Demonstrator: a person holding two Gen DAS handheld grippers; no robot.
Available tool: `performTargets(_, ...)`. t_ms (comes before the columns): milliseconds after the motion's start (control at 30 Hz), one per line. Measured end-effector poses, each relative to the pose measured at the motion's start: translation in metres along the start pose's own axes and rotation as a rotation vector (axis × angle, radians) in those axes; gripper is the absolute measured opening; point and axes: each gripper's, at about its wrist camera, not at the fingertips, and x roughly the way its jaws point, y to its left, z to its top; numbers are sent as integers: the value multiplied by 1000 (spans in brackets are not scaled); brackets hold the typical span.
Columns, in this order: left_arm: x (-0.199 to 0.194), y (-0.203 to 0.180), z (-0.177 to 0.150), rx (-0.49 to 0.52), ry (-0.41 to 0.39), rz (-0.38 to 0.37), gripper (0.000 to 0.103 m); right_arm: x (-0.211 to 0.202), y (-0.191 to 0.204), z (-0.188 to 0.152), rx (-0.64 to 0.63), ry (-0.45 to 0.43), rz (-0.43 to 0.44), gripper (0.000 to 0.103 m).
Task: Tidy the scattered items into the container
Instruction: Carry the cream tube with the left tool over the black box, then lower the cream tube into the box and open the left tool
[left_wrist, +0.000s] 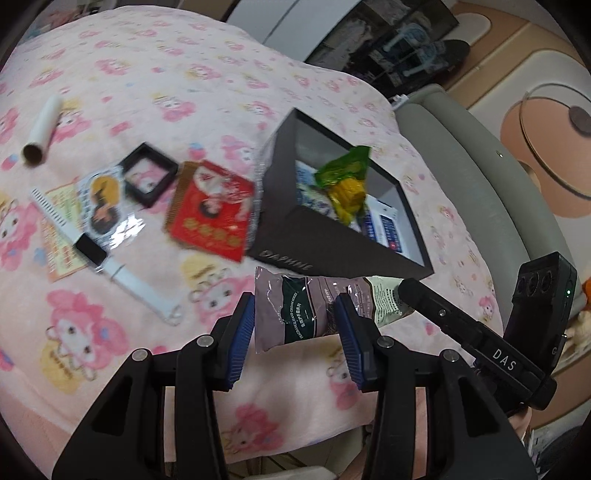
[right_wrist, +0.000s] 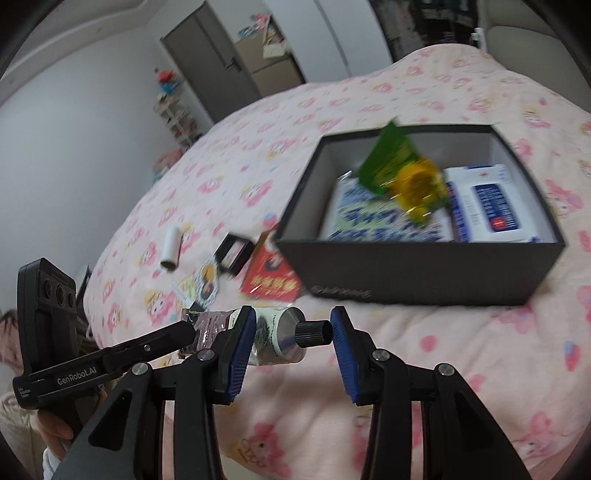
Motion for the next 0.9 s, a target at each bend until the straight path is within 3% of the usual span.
performTargets(200, 29, -56, 36, 99, -1, -31, 44, -26, -37, 27, 4, -78, -51, 38)
performTargets(367, 58, -80, 65, 128, -3, -36, 44, -28, -69, 57, 22, -116, -77, 38)
performTargets(700, 133, -66, 110, 60, 84, 19, 45, 29, -101, 97, 3, -77, -115, 38)
performTargets(900, 159, -64, 115, 99, 131, 104, 45, 60, -126, 99, 53, -25, -81, 38)
